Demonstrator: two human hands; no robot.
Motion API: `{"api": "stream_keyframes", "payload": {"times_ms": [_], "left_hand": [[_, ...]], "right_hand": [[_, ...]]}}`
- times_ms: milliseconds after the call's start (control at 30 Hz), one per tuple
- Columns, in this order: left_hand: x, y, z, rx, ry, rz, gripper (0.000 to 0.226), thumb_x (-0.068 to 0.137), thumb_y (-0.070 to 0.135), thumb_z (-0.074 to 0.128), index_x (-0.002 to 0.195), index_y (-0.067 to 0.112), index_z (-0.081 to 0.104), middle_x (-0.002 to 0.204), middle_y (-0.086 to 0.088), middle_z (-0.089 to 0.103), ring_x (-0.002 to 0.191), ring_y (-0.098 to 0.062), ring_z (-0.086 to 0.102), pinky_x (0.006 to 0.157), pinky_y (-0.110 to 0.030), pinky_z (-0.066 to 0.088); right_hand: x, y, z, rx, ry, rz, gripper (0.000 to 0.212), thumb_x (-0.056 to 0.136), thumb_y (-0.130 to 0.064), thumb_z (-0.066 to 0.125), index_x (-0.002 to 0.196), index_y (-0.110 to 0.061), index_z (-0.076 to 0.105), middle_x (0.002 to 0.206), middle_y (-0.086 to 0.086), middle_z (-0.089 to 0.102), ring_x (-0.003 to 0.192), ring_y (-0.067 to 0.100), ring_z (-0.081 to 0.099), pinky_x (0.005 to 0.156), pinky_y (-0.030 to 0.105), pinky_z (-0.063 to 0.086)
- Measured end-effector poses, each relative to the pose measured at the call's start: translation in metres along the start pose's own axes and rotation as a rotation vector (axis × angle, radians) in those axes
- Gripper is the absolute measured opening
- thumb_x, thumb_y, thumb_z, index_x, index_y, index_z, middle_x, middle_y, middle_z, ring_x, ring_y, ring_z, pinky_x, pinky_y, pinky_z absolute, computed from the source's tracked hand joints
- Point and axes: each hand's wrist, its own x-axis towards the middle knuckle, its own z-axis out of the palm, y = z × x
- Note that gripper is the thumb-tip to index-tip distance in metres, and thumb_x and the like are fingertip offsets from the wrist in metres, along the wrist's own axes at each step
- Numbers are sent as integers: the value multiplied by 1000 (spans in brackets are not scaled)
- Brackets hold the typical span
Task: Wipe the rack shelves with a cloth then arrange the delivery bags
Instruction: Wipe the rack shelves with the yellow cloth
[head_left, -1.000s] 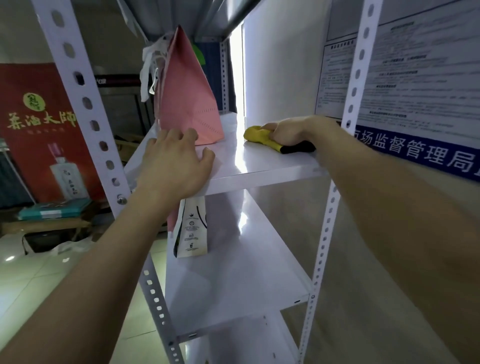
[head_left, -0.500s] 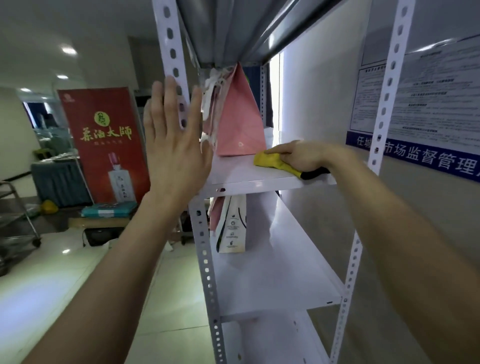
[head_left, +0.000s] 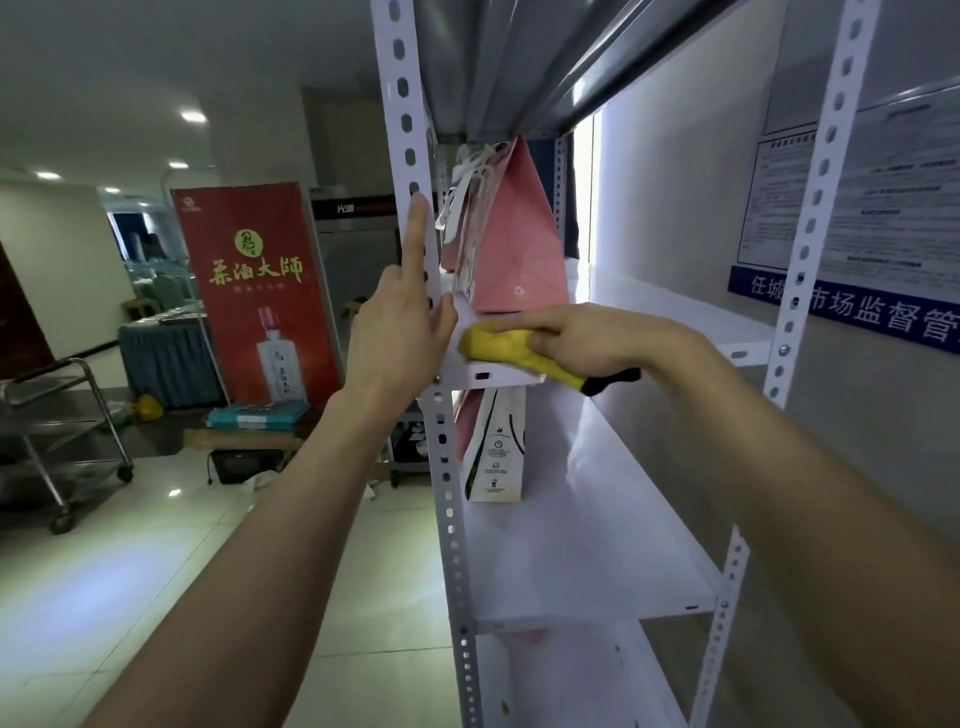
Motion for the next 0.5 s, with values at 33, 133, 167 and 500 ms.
{"api": "stream_keyframes", "payload": {"times_ms": [33, 133, 167, 500], "left_hand": [[-1, 0, 1, -7, 13, -5, 106, 104, 28, 65, 164, 50, -20, 92, -5, 61, 56, -13, 55, 49, -40, 54], [0, -1, -1, -1, -4, -15, 110, 104, 27, 66, 161, 52, -25, 92, -2, 61, 57, -12, 56, 50, -39, 54], [0, -2, -2, 16, -19, -9, 111, 104, 28, 66, 159, 53, -27, 95, -3, 63, 57, -12, 56, 50, -40, 55], [-1, 2, -9, 83, -74, 2, 100, 108, 34, 60, 168, 32, -19, 92, -6, 57, 66, -19, 58, 62, -44, 57]], "right_hand": [[-8, 8, -3, 11, 3, 26, 46, 113, -35, 35, 152, -61, 37, 165, -5, 40, 145, 23, 41, 104, 27, 30], [-14, 23, -8, 27, 12, 109, 45, 113, -42, 34, 156, -58, 33, 167, -5, 36, 149, 24, 38, 110, 32, 28], [-8, 23, -9, 17, 12, 134, 45, 113, -43, 34, 157, -55, 32, 167, -5, 36, 150, 24, 37, 113, 33, 28], [59, -34, 10, -23, -17, 25, 48, 114, -35, 32, 159, -50, 34, 168, -2, 36, 153, 26, 33, 119, 39, 28]]}}
